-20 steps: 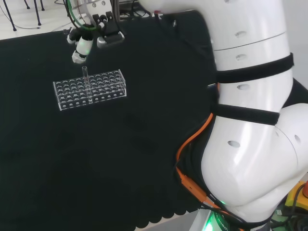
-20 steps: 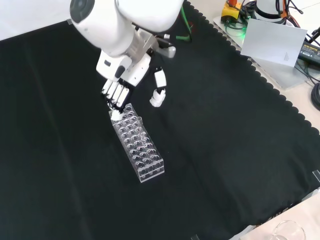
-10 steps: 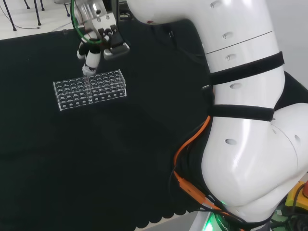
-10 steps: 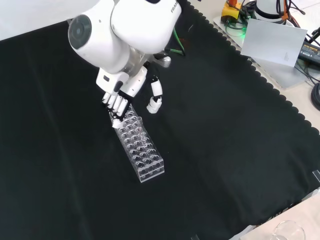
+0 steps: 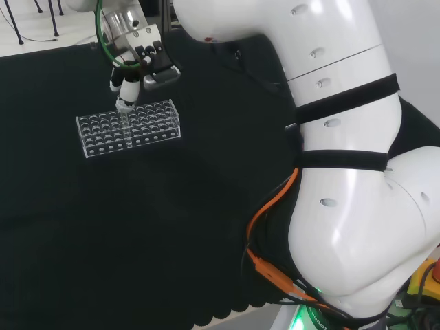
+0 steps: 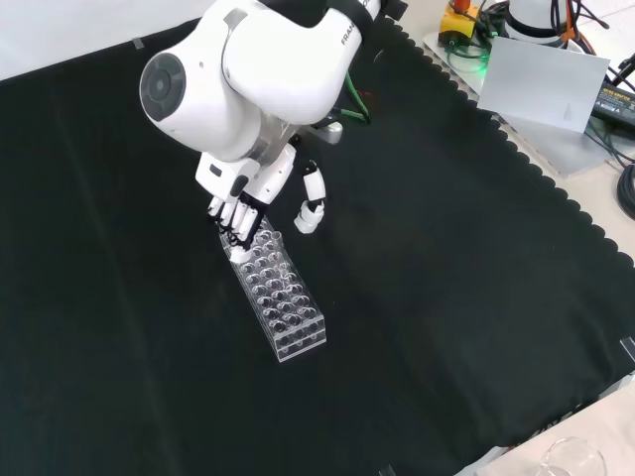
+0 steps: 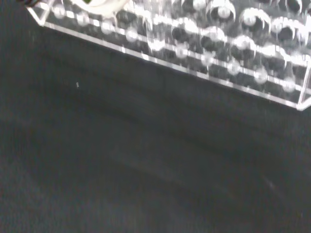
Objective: Pick up the test tube.
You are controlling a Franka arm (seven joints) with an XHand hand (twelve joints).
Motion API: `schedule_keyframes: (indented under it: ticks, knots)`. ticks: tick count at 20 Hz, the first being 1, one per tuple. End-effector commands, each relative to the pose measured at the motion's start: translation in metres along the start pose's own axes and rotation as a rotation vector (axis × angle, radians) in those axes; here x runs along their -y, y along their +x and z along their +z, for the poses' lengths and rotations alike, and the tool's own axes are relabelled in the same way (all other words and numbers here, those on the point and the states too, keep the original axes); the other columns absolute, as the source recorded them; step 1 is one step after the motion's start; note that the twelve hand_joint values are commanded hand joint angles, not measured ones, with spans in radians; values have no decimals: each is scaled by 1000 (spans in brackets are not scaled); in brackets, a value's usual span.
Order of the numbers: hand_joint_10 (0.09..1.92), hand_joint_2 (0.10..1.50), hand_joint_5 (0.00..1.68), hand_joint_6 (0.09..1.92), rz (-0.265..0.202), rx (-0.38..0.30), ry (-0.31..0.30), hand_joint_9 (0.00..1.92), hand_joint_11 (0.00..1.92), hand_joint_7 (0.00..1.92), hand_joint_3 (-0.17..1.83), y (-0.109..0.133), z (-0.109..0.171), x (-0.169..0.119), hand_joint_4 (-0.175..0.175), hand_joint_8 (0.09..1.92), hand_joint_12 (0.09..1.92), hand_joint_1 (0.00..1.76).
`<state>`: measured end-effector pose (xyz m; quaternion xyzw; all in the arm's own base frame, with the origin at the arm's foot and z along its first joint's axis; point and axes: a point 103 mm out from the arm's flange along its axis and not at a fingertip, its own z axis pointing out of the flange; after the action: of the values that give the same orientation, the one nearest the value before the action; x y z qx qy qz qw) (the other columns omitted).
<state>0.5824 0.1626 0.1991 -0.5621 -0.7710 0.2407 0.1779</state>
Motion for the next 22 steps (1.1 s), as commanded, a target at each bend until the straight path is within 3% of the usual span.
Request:
schedule_keyframes:
  ticks: [1,4,8,11,15,22]
  knots:
    - [971,683,388,87,0,-22,-3,316,0,496,664,17,12,-9,-110,870,1543,894]
    - [932,675,463,198,-2,-38,-20,419,18,625,682,15,12,-6,-128,847,1569,918]
    - [887,656,443,685,8,-60,-37,550,87,776,721,15,11,-6,-157,823,1562,958]
    - [852,640,530,883,19,-81,-76,674,155,901,758,20,10,-7,-173,808,1548,1006]
    - [786,612,676,960,47,-108,-105,846,234,1105,805,25,8,-10,-175,775,1524,1064]
    - [763,574,714,981,103,-108,-121,936,276,1193,817,34,5,-23,-175,775,1511,1117]
